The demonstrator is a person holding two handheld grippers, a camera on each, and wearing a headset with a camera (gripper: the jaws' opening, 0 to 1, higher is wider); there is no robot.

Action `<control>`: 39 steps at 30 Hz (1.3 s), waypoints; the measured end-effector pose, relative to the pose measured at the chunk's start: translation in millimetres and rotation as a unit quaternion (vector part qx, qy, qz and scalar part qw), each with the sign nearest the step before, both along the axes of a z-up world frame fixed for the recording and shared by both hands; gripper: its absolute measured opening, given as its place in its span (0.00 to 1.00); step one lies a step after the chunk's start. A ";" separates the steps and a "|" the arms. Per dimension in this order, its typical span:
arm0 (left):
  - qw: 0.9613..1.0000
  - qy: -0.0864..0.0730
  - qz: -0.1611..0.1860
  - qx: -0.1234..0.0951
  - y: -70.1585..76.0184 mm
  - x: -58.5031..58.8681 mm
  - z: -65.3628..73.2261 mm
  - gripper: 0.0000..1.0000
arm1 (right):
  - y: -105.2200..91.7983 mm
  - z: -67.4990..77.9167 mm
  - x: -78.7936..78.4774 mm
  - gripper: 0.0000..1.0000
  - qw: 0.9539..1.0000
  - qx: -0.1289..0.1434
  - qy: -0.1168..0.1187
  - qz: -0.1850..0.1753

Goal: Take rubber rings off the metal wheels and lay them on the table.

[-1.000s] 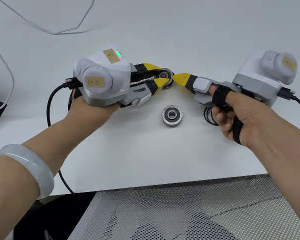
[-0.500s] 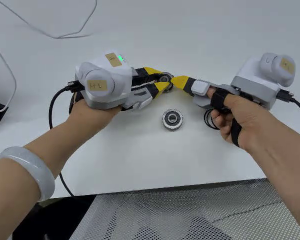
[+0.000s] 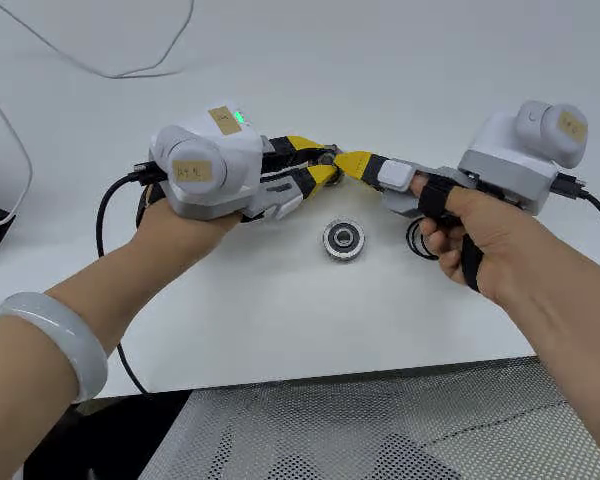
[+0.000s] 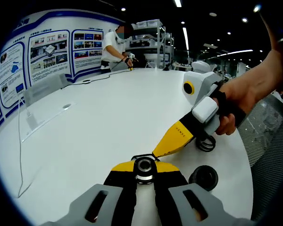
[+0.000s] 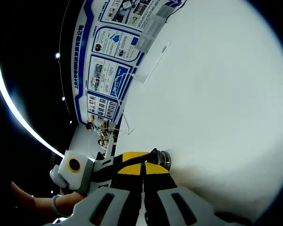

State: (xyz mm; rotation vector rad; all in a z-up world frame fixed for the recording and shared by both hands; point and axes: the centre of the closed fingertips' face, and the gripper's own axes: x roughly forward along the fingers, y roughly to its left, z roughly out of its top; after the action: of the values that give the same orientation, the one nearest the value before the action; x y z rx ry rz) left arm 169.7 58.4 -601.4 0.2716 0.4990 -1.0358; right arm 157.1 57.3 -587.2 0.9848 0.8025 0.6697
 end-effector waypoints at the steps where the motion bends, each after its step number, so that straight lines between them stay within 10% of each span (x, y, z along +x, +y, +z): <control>1: 1.000 0.001 0.000 0.001 0.0 0.0 0.2 0.13 | 0.8 1.4 -1.5 0.01 1.000 0.001 -0.001 0.003; 39: 1.000 0.005 0.009 -0.009 17.6 -8.6 12.2 0.28 | 2.9 13.0 1.8 0.01 1.000 0.020 -0.006 -0.017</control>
State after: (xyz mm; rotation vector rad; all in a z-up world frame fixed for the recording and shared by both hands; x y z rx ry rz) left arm 161.1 75.9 -589.2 0.2463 0.5007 -1.0232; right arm 158.9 60.2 -574.3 1.0274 0.7642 0.6641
